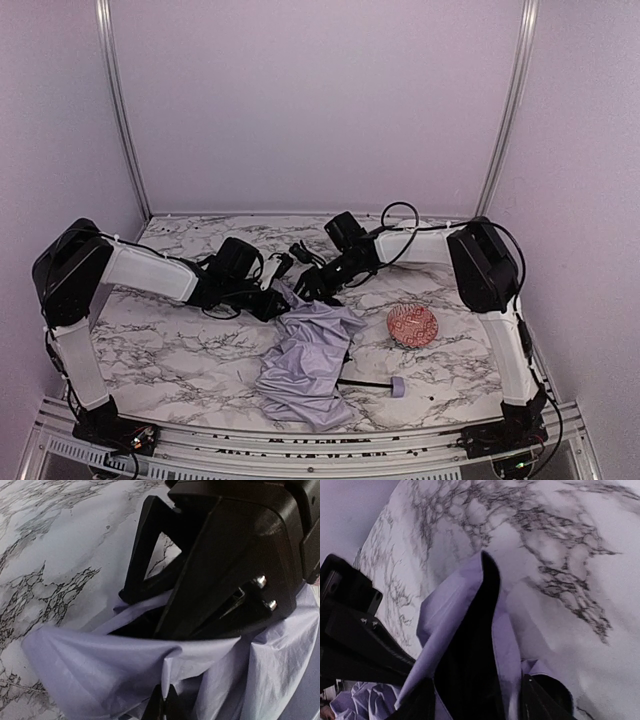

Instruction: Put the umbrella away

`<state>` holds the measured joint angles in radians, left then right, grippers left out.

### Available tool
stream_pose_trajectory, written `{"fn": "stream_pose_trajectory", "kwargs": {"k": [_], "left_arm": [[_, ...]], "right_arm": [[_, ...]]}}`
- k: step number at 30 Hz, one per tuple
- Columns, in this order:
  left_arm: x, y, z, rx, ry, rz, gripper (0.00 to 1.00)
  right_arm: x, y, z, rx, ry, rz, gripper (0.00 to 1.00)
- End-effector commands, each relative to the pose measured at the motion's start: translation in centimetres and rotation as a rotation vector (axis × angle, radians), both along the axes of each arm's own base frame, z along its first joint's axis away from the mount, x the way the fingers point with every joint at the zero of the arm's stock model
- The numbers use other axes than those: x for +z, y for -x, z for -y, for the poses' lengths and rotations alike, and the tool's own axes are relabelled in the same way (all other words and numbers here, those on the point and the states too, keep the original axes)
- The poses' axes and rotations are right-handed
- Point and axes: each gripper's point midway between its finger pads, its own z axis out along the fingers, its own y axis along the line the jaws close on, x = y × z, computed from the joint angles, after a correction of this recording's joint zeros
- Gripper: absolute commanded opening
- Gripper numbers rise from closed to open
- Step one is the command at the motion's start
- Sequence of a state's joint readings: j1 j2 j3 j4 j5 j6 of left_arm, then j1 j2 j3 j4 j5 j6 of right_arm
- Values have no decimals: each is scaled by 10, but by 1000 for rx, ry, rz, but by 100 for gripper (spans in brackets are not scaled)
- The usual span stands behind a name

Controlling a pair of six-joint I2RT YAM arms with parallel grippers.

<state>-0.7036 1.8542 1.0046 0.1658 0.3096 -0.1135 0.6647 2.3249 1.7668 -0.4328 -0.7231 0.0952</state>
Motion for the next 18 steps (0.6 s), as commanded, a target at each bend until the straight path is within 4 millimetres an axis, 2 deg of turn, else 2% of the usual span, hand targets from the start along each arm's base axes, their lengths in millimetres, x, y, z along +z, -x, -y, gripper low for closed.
{"fn": "stream_pose_trajectory", "kwargs": {"k": [1,4,6,11,15,18], "left_arm": [[2,4,-3,-15,-17,39,0],[8,5,-6,-17,-17,70,0],[17,7,-7,-26,-6,97,0],[42,16,-11,-66,0,190,0],[48,23,-16,-87,-10,224,0],[51,29,-15,-121,-14,243,0]], "right_arm": [[21,26,-18,115,-145,-106,39],[48,28,-20,149,-218,-99,2],[59,19,-9,117,-238,-87,0],[109,-14,24,-16,-288,54,0],[133,-18,54,-100,-313,122,0],[137,-13,71,-142,-305,145,0]]}}
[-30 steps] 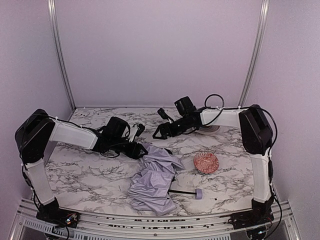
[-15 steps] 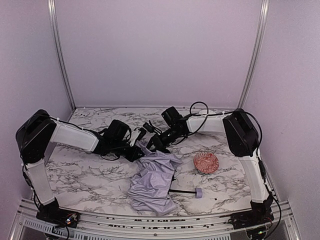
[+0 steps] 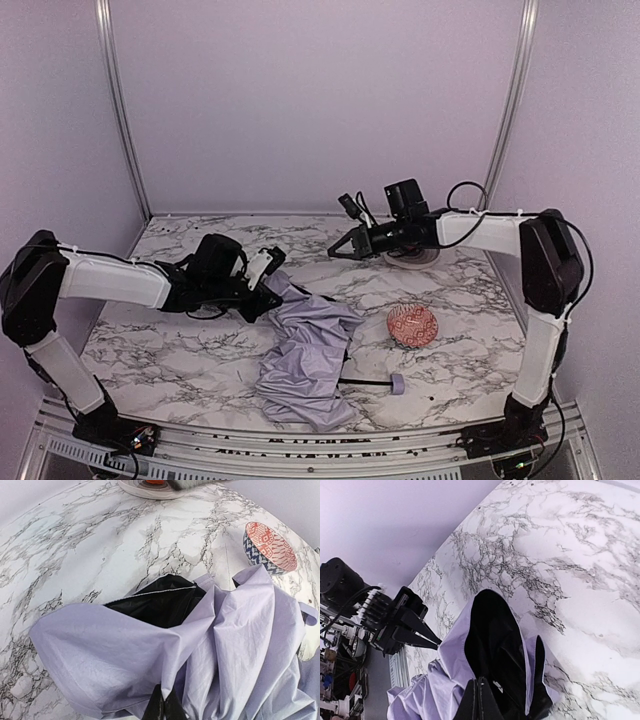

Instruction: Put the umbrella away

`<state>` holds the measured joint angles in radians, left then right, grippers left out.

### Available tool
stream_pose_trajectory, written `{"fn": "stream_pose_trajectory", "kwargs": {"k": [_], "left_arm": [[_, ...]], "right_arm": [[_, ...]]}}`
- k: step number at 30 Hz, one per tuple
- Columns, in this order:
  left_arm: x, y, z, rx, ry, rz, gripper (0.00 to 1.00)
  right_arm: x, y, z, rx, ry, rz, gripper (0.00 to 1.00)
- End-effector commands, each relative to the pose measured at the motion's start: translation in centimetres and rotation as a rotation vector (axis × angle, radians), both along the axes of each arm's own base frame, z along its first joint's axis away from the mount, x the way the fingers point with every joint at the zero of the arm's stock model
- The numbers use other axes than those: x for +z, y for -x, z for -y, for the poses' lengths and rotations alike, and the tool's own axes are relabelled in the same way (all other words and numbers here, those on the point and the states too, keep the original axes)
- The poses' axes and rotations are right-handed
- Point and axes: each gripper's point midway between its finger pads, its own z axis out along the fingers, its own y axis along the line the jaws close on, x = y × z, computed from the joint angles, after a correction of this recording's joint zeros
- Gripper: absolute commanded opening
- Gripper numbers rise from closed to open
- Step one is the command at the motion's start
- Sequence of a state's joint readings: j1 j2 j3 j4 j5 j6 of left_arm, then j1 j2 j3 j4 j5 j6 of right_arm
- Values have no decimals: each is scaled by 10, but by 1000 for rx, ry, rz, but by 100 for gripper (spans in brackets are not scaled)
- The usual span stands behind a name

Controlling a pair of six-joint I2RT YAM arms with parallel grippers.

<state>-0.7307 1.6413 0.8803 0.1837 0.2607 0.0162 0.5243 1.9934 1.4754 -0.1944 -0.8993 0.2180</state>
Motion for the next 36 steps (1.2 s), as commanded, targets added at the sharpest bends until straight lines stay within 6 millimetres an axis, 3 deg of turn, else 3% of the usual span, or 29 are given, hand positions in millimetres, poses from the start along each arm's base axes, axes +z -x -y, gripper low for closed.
{"fn": "stream_pose_trajectory", "kwargs": {"k": [1,4,5,11,13,17,20,26,28,36], "left_arm": [[8,11,2,-72,-8,67,0],[21,27,18,-172,-23,168,0],[28,35,25,-218,-33,222,0],[52,84,46,-507,-160,587,0],[52,87,46,-533,-184,612,0],[38,84,46,-546,-285,604,0],[28,81,46,-548,-346,596,0],[25,82,47,-555,-365,602,0],[26,82,46,-550,-366,605,0],[27,83,47,-542,-371,613,0]], "right_arm": [[27,-5,13,-75,-40,91,0],[25,-3,9,-44,-23,101,0],[23,-3,6,-28,3,122,4],[41,22,-12,82,35,264,51],[42,41,-23,136,39,283,64],[33,63,-26,197,47,208,79],[40,69,-21,180,45,195,81],[65,47,4,-12,160,287,81],[69,55,4,-4,144,275,81],[32,98,-33,145,120,109,76]]}}
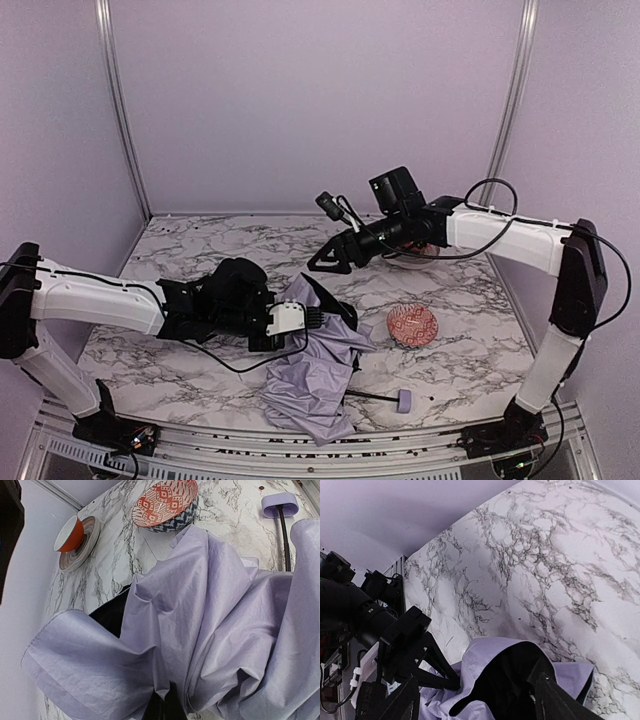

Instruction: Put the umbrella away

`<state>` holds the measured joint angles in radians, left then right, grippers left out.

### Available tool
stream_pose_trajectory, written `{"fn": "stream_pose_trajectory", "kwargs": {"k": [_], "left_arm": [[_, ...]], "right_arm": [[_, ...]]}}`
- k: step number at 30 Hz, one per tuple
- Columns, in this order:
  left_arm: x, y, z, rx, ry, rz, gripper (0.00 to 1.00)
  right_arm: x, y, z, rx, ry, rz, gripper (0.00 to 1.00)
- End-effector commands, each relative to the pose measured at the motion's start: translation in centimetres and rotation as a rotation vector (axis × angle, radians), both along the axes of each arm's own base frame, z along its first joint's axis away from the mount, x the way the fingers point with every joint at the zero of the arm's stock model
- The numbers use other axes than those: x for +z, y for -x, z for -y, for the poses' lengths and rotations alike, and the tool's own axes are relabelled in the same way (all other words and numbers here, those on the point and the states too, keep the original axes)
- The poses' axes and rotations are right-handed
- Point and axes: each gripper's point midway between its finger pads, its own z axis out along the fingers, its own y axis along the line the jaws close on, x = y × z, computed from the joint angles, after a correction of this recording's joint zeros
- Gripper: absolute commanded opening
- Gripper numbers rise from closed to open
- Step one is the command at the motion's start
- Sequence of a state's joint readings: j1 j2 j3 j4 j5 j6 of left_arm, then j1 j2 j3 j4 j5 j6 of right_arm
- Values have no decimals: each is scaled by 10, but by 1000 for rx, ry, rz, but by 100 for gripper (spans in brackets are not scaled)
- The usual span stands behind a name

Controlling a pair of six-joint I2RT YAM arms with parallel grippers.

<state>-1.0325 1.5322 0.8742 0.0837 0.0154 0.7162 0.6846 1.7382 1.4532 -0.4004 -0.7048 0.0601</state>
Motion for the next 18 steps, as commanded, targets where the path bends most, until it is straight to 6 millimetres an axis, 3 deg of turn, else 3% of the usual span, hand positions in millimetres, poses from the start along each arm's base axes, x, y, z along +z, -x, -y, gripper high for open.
{"fn": "stream_pose_trajectory", "kwargs": {"k": [1,5,9,10,12,13,14,16,18], "left_arm": [[7,0,4,2,-3,15,0],[7,0,5,0,1,19,0],[8,0,5,13,3,18,0],[10,-1,5,29,13,16,0],[19,-9,2,105,63,17,22],[27,-12,-1,140,103,27,48],[30,-15,-5,170,134,30,63],[42,-18,-16,216,217,13,77],[41,-21,-29,258,272,-65,82]], "right_arm": [[-37,27,-21,69,45,-139,76],[-50,44,-35,139,41,-193,70],[-51,38,-37,124,22,-194,2],[-50,32,-34,97,22,-186,0],[-46,20,-24,47,7,-177,0],[-41,16,-19,26,-10,-172,0],[-41,12,-13,4,-19,-174,0],[-38,8,-2,-25,-38,-171,0],[-36,6,6,-44,-45,-167,0]]}}
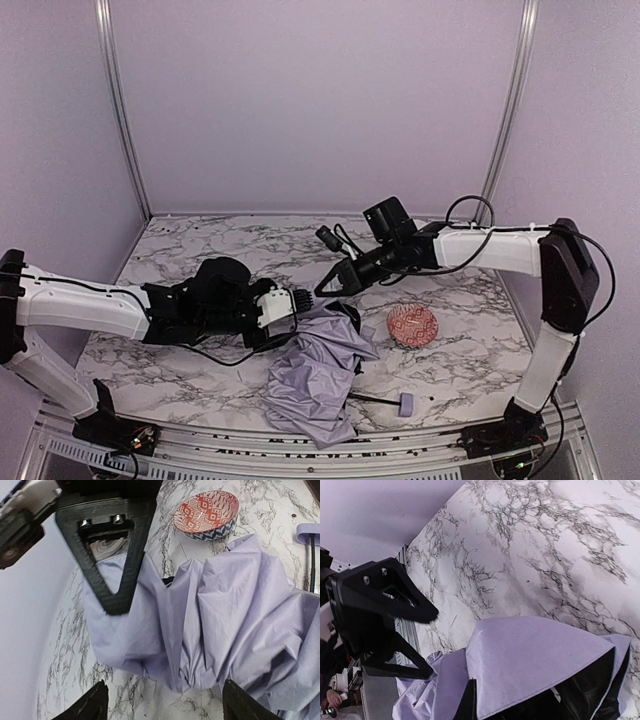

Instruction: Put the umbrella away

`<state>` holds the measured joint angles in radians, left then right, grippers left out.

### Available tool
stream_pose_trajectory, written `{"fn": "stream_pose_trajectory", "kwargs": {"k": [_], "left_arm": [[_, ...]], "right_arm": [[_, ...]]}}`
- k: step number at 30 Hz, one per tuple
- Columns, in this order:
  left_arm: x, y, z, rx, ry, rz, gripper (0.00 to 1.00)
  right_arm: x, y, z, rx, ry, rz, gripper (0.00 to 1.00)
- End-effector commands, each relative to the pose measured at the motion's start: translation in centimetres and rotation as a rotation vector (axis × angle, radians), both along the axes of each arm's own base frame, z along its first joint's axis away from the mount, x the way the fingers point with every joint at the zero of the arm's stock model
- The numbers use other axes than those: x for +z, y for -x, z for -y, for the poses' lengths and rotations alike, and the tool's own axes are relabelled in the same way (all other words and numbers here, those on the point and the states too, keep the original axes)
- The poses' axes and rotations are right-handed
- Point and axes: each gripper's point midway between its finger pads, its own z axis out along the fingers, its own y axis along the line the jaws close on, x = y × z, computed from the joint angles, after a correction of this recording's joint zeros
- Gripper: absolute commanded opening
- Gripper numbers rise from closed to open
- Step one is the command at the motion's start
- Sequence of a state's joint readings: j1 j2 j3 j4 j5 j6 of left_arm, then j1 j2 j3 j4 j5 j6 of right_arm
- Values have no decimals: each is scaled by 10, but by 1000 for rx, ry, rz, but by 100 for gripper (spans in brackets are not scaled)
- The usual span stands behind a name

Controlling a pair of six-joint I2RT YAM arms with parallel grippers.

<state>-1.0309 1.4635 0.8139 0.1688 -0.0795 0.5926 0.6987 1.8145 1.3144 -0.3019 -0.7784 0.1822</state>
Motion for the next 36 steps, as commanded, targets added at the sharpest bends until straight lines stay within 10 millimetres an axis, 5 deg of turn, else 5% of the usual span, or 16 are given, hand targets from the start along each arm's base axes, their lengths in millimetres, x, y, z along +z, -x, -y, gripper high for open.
{"fn": "stream_pose_trajectory", "kwargs": {"k": [1,4,7,11,17,19,26,36], "left_arm": [[22,-10,-19,108,204,-113,82],[-8,1,-26,88,190,-236,80],[-30,28,-8,-30,170,-364,79],[-58,33,3,-55,116,-422,79],[-67,39,33,-138,110,-488,77],[-75,41,39,-147,106,-523,68],[-89,48,41,-136,105,-579,2],[-104,41,6,26,86,-537,0]], "right_arm": [[35,-15,14,-67,-79,66,0],[42,-19,20,-91,-88,82,0],[49,-25,23,-112,-104,96,0],[57,-29,23,-125,-115,115,0],[69,-42,20,-162,-121,159,0],[68,-47,20,-181,-123,166,0],[54,-58,42,-292,-89,154,0],[1,-40,100,-479,53,92,0]]}}
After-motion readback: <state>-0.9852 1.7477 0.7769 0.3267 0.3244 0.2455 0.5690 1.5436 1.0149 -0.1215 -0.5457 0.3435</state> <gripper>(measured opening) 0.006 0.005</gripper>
